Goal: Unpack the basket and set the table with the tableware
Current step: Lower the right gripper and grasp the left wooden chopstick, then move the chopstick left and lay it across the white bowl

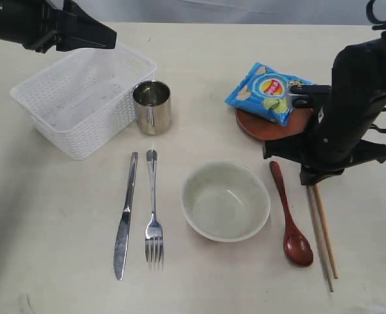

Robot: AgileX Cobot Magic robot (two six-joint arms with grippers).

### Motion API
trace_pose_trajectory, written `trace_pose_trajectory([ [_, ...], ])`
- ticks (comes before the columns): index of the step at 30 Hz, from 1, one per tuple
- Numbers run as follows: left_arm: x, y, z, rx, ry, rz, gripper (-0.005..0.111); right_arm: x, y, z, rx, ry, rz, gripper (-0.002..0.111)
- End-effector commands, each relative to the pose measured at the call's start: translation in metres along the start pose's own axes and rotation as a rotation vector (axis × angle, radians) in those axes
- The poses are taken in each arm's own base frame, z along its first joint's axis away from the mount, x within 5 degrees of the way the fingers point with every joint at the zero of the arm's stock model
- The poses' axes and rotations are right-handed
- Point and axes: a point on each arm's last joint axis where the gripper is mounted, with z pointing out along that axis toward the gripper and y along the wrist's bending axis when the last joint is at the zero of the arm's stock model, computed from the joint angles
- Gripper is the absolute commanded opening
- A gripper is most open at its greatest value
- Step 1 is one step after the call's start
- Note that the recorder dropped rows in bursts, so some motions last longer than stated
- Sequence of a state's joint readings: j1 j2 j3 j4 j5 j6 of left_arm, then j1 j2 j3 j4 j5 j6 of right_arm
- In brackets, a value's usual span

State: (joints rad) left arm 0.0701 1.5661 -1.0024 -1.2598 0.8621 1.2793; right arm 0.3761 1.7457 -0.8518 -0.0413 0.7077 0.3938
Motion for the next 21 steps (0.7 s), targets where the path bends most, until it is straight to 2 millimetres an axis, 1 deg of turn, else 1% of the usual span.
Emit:
trace_pose_trajectory([
  [1,0.001,-0.004,0.0,0.015,0.001,0.008,0.062,0.006,-0.003,-0.019,0.004,-0.014,-0.004,0.0],
  [4,0.001,-0.004,0.0,0.015,0.001,0.008,0.062,0.009,-0.004,-0.033,-0.016,-0.044,0.007,0.0],
  [6,0.001,-0.004,0.0,0.015,0.001,0.008,0.062,0.012,0.0,-0.044,-0.048,-0.072,0.013,0.0],
  [8,0.001,-0.004,0.0,0.017,0.0,0.006,0.062,0.016,0.008,-0.054,-0.08,-0.112,-0.01,0.0],
  [10,0.001,-0.004,0.0,0.018,-0.001,0.005,0.062,0.02,0.021,-0.059,-0.118,-0.14,-0.039,0.0],
  [16,0.001,-0.004,0.0,0.018,-0.001,0.005,0.062,0.031,0.061,-0.057,-0.225,-0.157,-0.08,0.0],
  [21,0.001,-0.005,0.0,0.026,0.002,0.005,0.062,0.026,0.086,-0.057,-0.253,-0.142,-0.086,0.0],
])
